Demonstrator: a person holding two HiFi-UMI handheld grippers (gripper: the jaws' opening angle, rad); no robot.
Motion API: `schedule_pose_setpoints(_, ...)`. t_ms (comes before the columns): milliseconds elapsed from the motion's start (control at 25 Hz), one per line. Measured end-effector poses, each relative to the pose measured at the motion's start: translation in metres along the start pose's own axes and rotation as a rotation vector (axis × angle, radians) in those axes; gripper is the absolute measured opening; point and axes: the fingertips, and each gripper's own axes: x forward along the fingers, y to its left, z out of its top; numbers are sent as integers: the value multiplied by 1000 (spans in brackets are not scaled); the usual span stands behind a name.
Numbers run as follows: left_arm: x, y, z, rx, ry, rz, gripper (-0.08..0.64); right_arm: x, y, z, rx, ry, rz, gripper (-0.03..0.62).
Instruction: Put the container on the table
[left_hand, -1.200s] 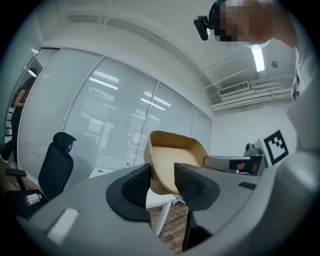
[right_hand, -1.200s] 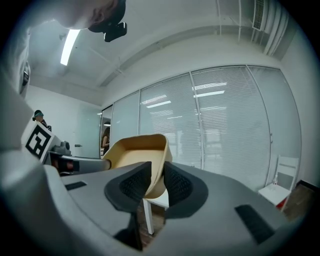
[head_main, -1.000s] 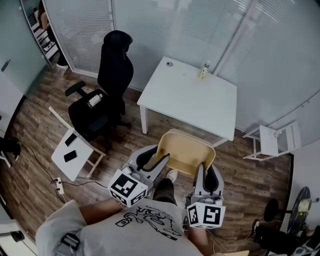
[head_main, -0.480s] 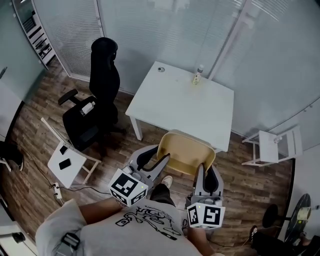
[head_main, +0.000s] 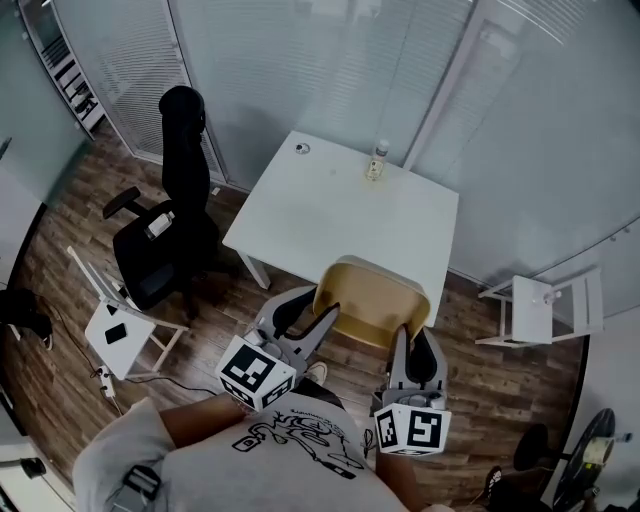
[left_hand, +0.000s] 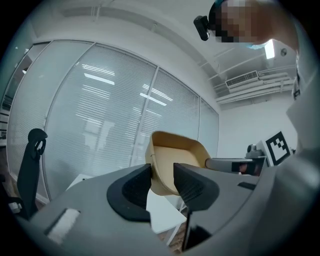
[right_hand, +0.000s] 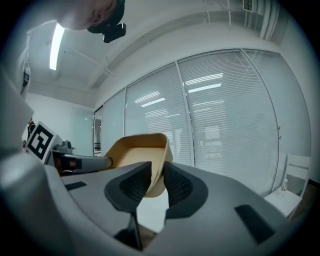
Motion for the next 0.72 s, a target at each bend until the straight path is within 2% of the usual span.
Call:
schedule_pose_setpoints(360, 52, 8, -4, -19, 21, 20, 137, 36, -41, -3, 13, 20, 11, 71)
schedule_pose_setpoints(720, 90, 59, 2, -32, 16, 37, 137, 102, -46, -4, 7, 26, 24, 71)
